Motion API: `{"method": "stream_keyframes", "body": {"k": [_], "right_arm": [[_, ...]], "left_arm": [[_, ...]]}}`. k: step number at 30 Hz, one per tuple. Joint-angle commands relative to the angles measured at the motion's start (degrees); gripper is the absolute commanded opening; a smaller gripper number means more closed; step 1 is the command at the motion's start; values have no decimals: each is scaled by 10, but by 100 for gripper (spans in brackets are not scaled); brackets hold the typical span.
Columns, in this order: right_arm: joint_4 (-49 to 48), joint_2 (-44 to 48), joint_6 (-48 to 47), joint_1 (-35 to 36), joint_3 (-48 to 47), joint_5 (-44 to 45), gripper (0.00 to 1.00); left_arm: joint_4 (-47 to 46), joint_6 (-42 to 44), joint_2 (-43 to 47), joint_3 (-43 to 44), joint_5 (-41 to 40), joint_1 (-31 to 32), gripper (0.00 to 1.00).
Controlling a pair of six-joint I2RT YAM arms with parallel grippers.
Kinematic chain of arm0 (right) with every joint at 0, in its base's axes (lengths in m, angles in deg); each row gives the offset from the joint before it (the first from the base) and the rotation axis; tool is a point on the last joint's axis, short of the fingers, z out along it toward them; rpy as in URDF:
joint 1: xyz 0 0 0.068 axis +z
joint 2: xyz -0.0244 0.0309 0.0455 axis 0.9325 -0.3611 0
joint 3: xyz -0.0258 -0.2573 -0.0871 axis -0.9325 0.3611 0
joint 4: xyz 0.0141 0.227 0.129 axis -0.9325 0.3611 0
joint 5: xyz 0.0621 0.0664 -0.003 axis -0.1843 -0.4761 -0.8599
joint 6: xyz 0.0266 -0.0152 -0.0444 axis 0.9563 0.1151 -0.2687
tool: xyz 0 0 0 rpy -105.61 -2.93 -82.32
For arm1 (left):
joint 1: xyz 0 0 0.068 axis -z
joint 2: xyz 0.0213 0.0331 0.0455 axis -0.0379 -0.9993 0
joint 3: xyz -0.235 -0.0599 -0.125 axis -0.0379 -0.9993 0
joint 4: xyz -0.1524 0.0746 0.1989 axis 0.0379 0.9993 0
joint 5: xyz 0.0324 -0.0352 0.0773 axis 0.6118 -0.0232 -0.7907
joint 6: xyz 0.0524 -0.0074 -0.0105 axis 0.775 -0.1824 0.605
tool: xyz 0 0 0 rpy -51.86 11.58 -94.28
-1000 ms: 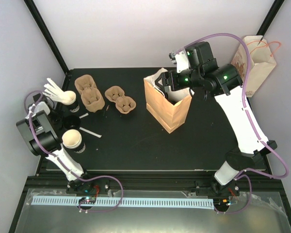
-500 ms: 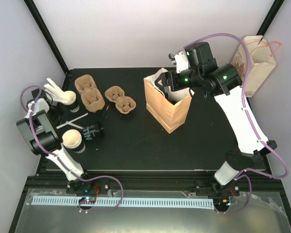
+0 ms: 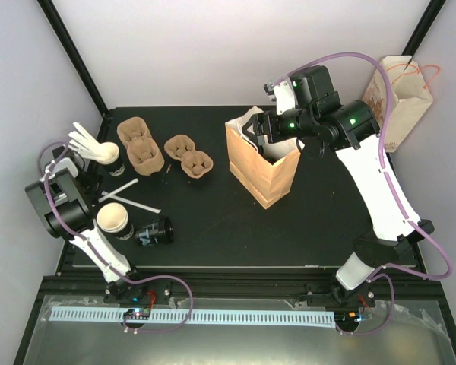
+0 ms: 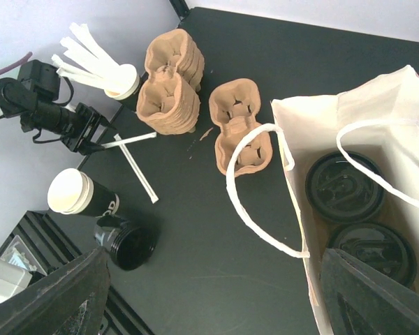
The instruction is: Pack the takeout coffee
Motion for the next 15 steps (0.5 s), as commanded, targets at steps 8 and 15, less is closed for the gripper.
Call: {"method": "stream_keyframes", "body": {"k": [8, 15], "right_arm": [[-1, -4, -11, -3, -10, -18, 85], [-2, -5, -13, -3, -8, -20, 85]], "left_arm": [[7, -8, -53, 12, 50, 28, 71], [42, 0, -61, 47, 39, 45, 66]]}}
